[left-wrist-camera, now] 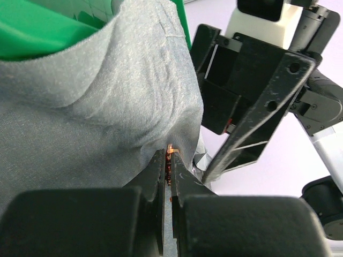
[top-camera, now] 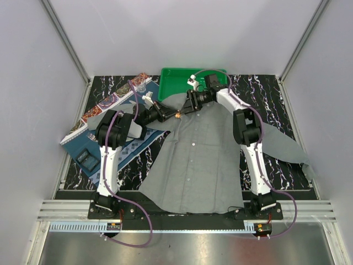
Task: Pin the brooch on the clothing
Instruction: Pin the brooch onto the flattened clothing.
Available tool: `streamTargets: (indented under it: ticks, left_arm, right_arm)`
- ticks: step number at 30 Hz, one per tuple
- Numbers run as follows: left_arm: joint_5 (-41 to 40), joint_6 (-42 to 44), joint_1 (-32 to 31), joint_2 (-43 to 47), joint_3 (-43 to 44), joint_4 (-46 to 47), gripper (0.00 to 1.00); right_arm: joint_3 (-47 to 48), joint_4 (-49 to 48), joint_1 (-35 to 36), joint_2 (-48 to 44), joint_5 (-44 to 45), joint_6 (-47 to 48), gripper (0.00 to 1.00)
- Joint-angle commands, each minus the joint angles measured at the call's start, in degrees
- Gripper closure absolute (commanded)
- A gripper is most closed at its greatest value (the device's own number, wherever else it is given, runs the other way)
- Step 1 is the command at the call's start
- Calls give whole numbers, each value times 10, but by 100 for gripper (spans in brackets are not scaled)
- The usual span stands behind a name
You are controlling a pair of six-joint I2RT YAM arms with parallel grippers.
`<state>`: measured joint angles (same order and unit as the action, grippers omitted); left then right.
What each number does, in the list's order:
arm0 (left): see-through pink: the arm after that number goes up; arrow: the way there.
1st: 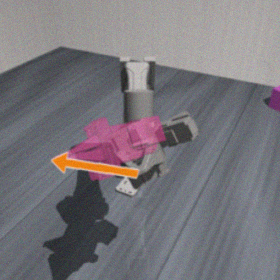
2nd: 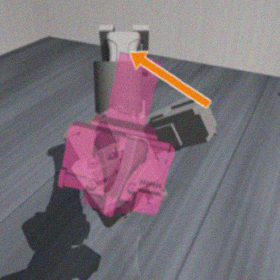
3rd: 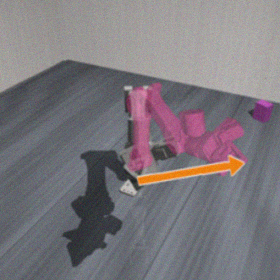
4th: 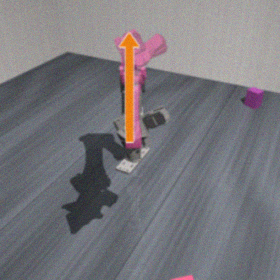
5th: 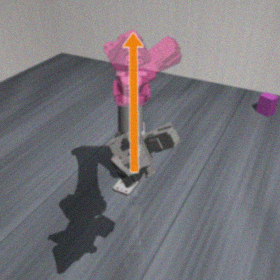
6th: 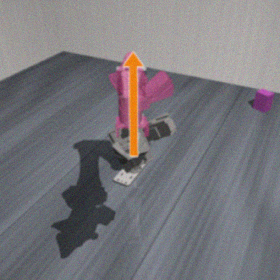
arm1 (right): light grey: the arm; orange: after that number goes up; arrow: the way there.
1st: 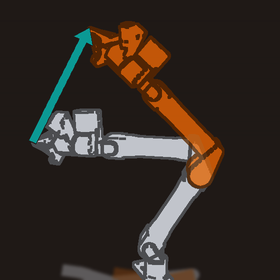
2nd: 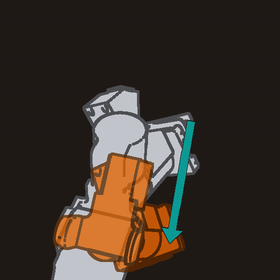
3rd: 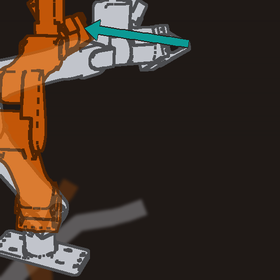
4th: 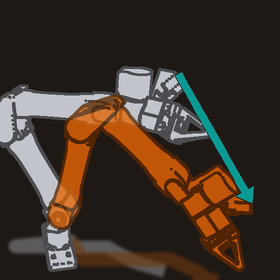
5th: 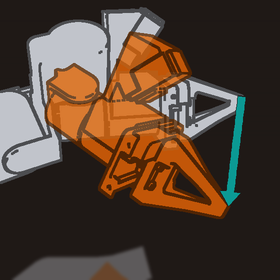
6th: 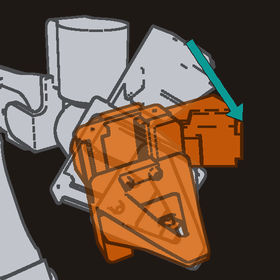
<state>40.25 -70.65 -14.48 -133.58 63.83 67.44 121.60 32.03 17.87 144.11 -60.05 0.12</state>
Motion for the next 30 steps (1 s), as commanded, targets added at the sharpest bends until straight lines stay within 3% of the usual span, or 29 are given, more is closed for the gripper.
streamTargets:
  ticks: [1,5,7,8,13,17,22,30]
  left_arm:
    - [18,6,-3,10,20,122,100]
    - [19,-2,-3,8,23,128,100]
    - [17,-2,-3,8,23,126,100]
    - [16,-2,-3,8,24,125,100]
    - [18,-9,-5,6,27,131,100]
    - [19,-19,-8,4,26,138,100]
    - [19,-18,-9,12,21,139,100]
    - [17,-26,-19,8,30,149,100]
  right_arm:
    - [51,47,3,30,1,30,36]
    - [91,80,4,51,-7,37,33]
    - [98,95,-5,52,-26,36,25]
    - [90,95,-8,45,-30,33,13]
    - [82,112,-15,26,-45,67,11]
    - [136,156,-7,64,-54,89,19]
    - [123,159,-6,61,-83,109,37]
    - [86,158,-6,40,-93,134,48]
